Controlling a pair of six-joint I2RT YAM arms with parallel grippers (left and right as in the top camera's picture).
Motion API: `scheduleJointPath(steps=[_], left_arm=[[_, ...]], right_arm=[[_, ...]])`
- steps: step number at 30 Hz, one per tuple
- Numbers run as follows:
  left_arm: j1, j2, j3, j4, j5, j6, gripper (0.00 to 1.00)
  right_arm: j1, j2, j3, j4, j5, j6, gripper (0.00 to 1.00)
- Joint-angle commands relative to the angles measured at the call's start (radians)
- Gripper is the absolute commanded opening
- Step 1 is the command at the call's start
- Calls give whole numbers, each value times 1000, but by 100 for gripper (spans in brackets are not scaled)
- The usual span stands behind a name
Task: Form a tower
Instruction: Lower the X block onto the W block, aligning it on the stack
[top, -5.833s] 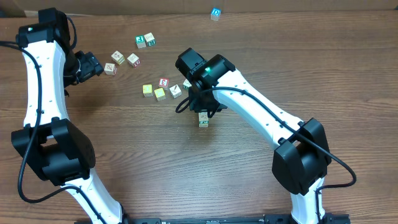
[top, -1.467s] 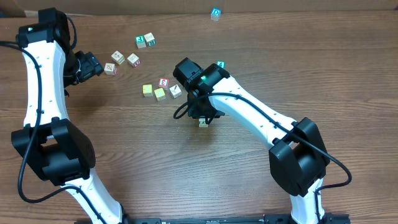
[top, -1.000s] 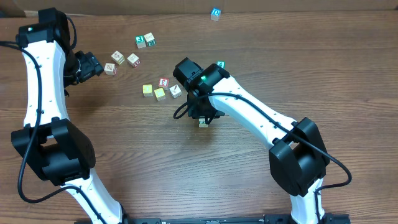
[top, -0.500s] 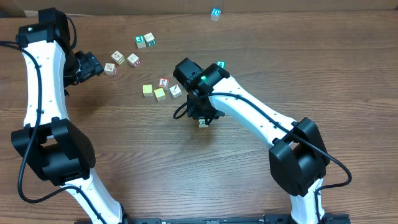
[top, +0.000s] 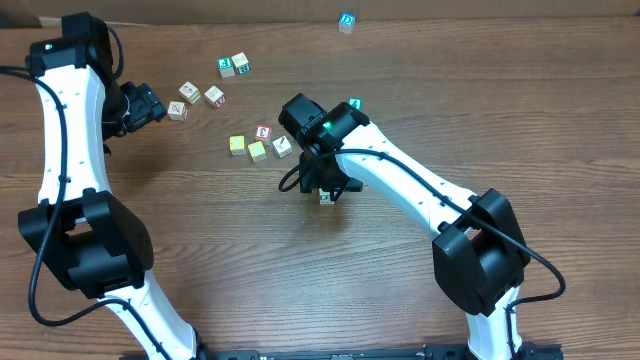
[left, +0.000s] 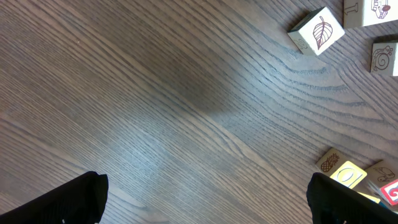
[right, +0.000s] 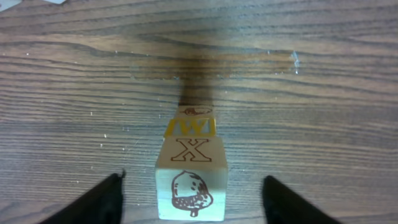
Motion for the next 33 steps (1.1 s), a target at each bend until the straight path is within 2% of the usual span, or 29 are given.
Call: scheduleJointPath(steps=[1, 3, 5, 18, 33], left_arm=[[-2, -15, 13, 1, 2, 5, 100], [0, -15, 13, 1, 2, 5, 100], [0, -15, 13, 1, 2, 4, 99], [-2, -15, 13, 1, 2, 5, 100], [-2, -15, 13, 1, 2, 4, 100]], right_arm=[[3, 0, -6, 11, 3, 0, 79], [3, 0, -6, 18, 3, 0, 86], [3, 0, -6, 21, 3, 1, 89], [3, 0, -5, 35, 23, 0, 100], [-3, 0, -6, 50, 68, 0, 100]])
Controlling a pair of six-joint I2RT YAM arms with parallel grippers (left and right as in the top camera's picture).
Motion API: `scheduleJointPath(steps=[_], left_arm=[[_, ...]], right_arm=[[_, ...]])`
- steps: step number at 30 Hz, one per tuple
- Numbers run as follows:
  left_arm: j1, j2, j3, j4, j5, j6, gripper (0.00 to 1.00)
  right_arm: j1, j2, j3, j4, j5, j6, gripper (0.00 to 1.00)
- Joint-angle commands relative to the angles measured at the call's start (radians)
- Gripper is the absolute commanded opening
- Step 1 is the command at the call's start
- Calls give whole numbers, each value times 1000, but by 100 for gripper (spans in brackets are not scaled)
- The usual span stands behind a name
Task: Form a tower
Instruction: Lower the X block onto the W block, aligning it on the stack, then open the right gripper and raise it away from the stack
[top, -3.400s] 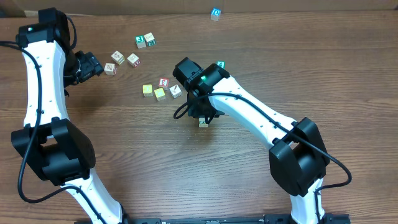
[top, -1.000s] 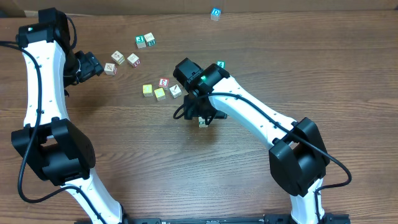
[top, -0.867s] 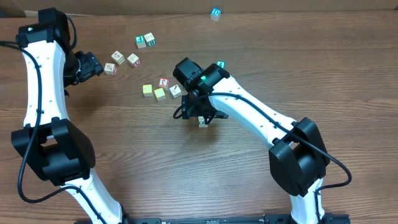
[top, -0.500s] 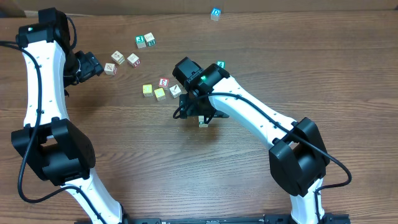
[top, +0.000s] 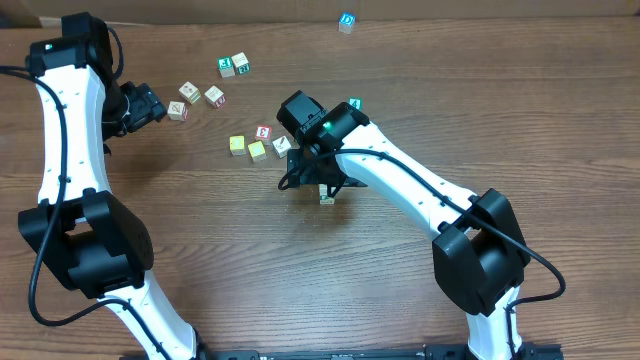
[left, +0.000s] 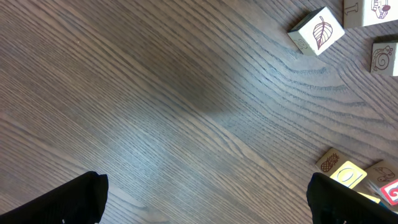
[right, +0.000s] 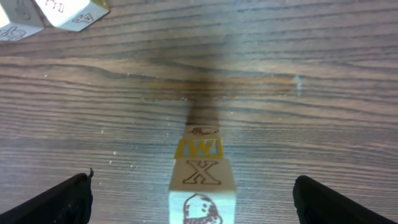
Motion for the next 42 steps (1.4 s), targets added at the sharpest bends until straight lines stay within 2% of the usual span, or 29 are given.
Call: scheduleJointPath(steps=[1, 15, 22, 30, 35, 37, 42], left_arm=[[-2, -15, 13, 1, 2, 5, 99], [-2, -15, 13, 1, 2, 5, 100], [-2, -15, 13, 1, 2, 5, 100], [-2, -15, 13, 1, 2, 5, 100], [-2, -15, 13, 1, 2, 5, 100], [-2, -15, 13, 1, 2, 5, 100], [-2, -15, 13, 1, 2, 5, 99]], right_arm=[[-3, 0, -6, 1, 35, 0, 100], [-3, 0, -6, 3, 35, -3, 100], [-3, 1, -6, 6, 35, -3, 97], [-3, 1, -6, 68, 34, -27, 96], [-29, 1, 6, 117, -18, -53, 83], [-57, 1, 13, 138, -53, -54, 81], [-142, 1, 16, 206, -68, -57, 69]])
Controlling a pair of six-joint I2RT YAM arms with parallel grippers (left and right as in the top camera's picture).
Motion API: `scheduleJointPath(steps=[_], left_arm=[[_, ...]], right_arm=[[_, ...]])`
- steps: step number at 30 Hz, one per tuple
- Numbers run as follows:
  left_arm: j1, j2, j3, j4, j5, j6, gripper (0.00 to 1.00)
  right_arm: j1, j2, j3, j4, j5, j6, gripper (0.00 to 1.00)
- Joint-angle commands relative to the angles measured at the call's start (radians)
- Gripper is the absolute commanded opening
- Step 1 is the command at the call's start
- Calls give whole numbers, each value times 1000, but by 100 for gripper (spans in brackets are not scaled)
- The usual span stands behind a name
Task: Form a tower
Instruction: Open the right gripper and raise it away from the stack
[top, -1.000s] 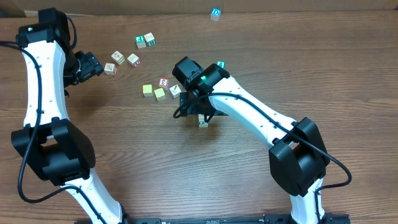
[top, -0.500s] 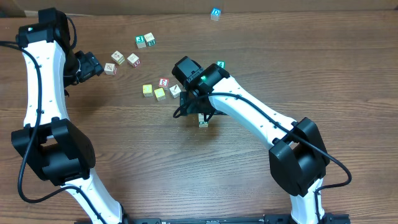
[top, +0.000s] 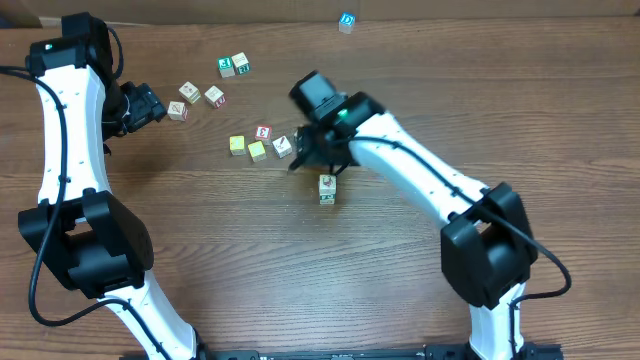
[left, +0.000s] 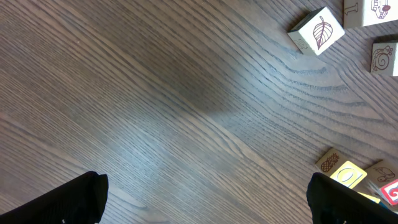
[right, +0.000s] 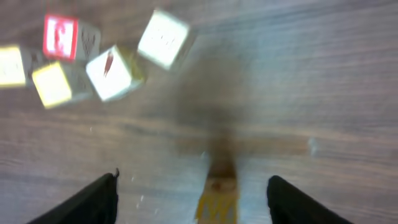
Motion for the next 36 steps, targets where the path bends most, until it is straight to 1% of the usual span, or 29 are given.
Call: scheduleJointPath(steps=[1, 3, 5, 6, 7, 10, 13, 20, 23, 31, 36], left_arm=[[-2, -15, 13, 1, 2, 5, 100], [-2, -15, 13, 1, 2, 4, 99], [-2, -15, 13, 1, 2, 5, 99], [-2, -15, 13, 1, 2, 5, 100], [-2, -15, 13, 1, 2, 4, 99], [-2, -15, 13, 1, 2, 5, 100], [-2, -15, 13, 1, 2, 5, 100], [-2, -15, 13, 1, 2, 5, 99], [-2, -15, 13, 1, 2, 4, 99], [-2, -15, 13, 1, 2, 5, 99], [-2, -15, 13, 1, 2, 5, 99]], right_arm=[[-70, 1, 15, 48, -16, -3, 64], [-100, 1, 15, 108, -16, -3, 55], [-125, 1, 15, 163, -12, -3, 53], [-139, 1, 14, 199, -9, -3, 54], [-146, 3, 14, 219, -3, -3, 59], [-158, 18, 13, 272, 38, -3, 61], [-158, 43, 13, 315, 77, -3, 68], [-160, 107, 13, 364, 204, -2, 74], [-167, 143, 13, 396, 217, -3, 75], [-180, 246, 13, 478, 217, -3, 75], [-180, 261, 13, 496, 263, -5, 74]])
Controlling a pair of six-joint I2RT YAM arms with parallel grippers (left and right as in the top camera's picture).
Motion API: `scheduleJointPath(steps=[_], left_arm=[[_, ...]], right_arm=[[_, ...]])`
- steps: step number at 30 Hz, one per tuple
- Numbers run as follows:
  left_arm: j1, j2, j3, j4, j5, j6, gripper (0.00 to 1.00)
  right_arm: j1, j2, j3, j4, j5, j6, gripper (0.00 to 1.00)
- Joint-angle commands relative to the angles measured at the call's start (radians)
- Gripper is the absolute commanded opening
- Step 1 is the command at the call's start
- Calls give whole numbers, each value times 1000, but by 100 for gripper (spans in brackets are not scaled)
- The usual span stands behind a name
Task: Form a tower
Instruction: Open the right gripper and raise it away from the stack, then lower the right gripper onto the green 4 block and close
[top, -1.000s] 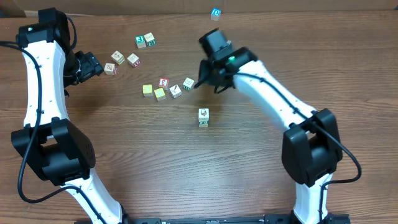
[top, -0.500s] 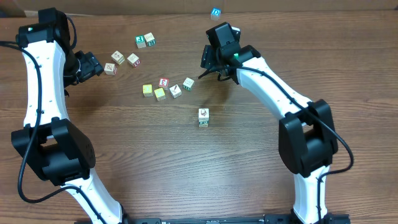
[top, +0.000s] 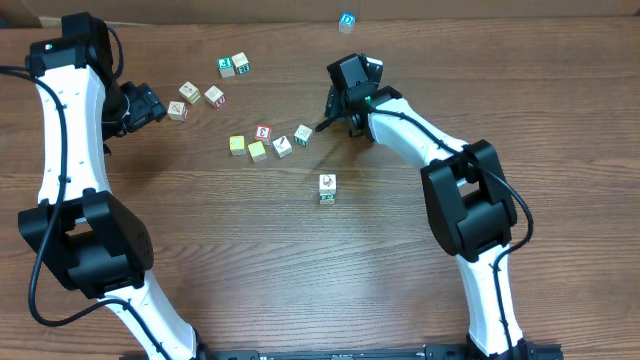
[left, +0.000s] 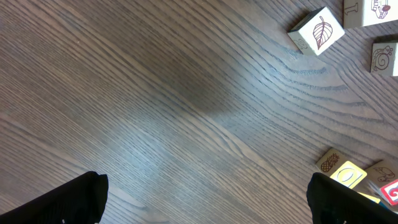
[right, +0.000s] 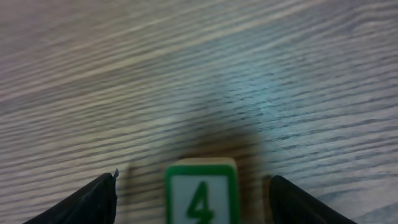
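A short tower (top: 327, 187) of stacked wooden blocks stands mid-table, apart from both arms. My right gripper (right: 199, 204) is open and straddles a green-framed block (right: 200, 191) marked 4, one dark finger (right: 93, 202) on each side with gaps between. From overhead the right gripper (top: 343, 110) covers that block at the back of the table. My left gripper (left: 205, 205) is open over bare wood at the far left (top: 150, 103), holding nothing.
A cluster of loose blocks (top: 270, 142) lies left of the right gripper. More blocks (top: 196, 98) sit near the left gripper, two (top: 233, 65) further back, and a blue one (top: 346, 20) at the rear edge. A leaf block (left: 317, 31) shows in the left wrist view.
My right gripper has gone from beside the loose cluster, just behind the tower, to the back right, where it now straddles the green 4 block. The left arm has not moved.
My right gripper stood open round the top X block of the tower. Then it was drawn back, the tower standing alone. After that it was higher, near the loose cluster, and now it is open round the green 4 block. The left gripper stayed put.
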Motion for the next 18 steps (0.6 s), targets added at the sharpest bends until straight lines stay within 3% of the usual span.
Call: scheduleJointPath(steps=[1, 6, 12, 18], left_arm=[[-2, -15, 13, 1, 2, 5, 99], [-2, -15, 13, 1, 2, 5, 100], [-2, -15, 13, 1, 2, 5, 99], [-2, -15, 13, 1, 2, 5, 100]], right_arm=[[-6, 2, 13, 11, 63, -5, 72], [-9, 1, 13, 11, 73, -5, 58], [-9, 1, 14, 14, 73, -6, 49], [-9, 0, 16, 31, 72, -156, 41]])
